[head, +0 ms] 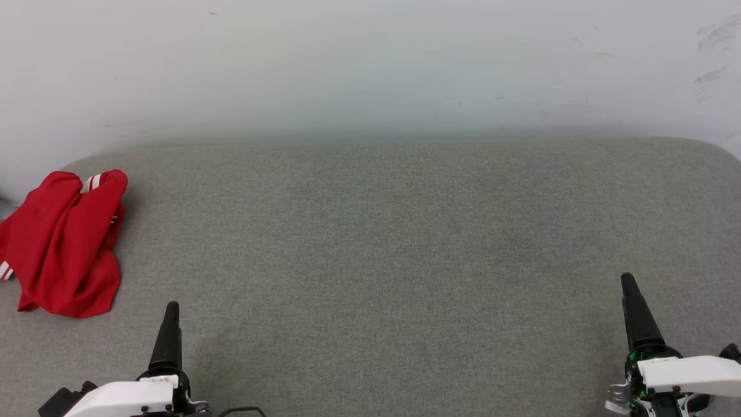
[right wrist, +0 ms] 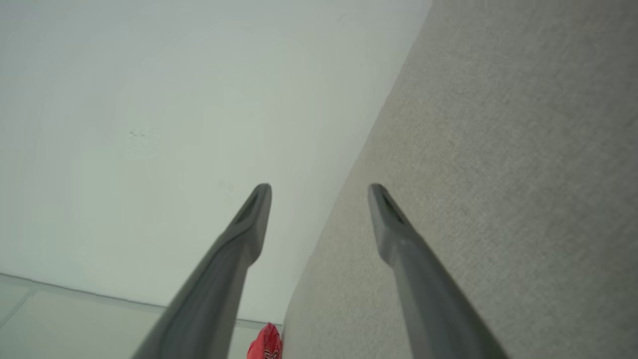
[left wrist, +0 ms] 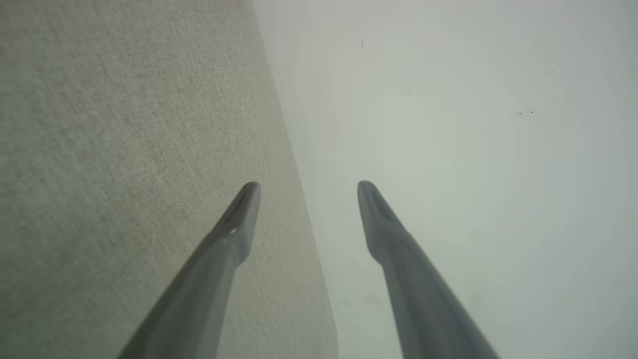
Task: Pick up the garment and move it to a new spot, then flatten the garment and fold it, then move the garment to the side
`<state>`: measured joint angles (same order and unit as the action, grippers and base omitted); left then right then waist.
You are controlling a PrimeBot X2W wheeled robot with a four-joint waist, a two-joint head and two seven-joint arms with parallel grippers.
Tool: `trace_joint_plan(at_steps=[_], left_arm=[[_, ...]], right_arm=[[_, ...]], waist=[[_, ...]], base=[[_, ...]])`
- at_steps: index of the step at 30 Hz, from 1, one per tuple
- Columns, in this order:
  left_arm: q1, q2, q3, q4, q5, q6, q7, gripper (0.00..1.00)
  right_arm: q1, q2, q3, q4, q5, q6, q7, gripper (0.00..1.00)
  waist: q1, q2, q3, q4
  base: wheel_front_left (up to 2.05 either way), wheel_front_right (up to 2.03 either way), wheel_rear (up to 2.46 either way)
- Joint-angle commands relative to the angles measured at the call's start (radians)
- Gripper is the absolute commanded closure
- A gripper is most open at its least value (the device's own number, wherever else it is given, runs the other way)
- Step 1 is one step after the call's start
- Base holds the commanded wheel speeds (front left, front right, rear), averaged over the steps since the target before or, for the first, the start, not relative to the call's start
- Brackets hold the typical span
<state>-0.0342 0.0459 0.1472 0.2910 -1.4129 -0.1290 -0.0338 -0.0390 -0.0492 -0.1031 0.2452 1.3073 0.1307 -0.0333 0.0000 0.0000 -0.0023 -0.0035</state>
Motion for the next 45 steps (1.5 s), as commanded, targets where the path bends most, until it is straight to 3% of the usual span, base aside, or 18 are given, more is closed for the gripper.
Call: trace_joint_plan(at_steps=[1,16,25,45], left_arm=[[-0.013,0.003,0.016,-0.021,0.03,0.003,-0.012,0.0],[0.019,0.004,0.021,-0.202,0.297,0.025,-0.062,0.0],[0.042,0.004,-0.046,-0.308,0.513,0.053,-0.089,0.0],[0.075,0.005,-0.221,-0.397,0.965,0.172,-0.142,0.0]], right_arm=[[-0.007,-0.002,0.0,-0.031,-0.052,0.0,-0.011,0.0],[0.007,-0.002,0.021,-0.154,-0.443,0.0,-0.062,0.0],[0.014,-0.002,0.038,-0.204,-0.648,0.0,-0.089,0.0],[0.031,-0.002,0.065,-0.234,-0.999,0.0,-0.142,0.0]], waist=[[0.0,0.0,0.0,-0.001],[0.0,0.0,0.003,0.0],[0.0,0.0,0.005,-0.002],[0.0,0.0,0.008,-0.004]], base=[[0.0,0.0,0.0],[0.0,0.0,0.0],[0.0,0.0,0.0],[0.0,0.0,0.0]])
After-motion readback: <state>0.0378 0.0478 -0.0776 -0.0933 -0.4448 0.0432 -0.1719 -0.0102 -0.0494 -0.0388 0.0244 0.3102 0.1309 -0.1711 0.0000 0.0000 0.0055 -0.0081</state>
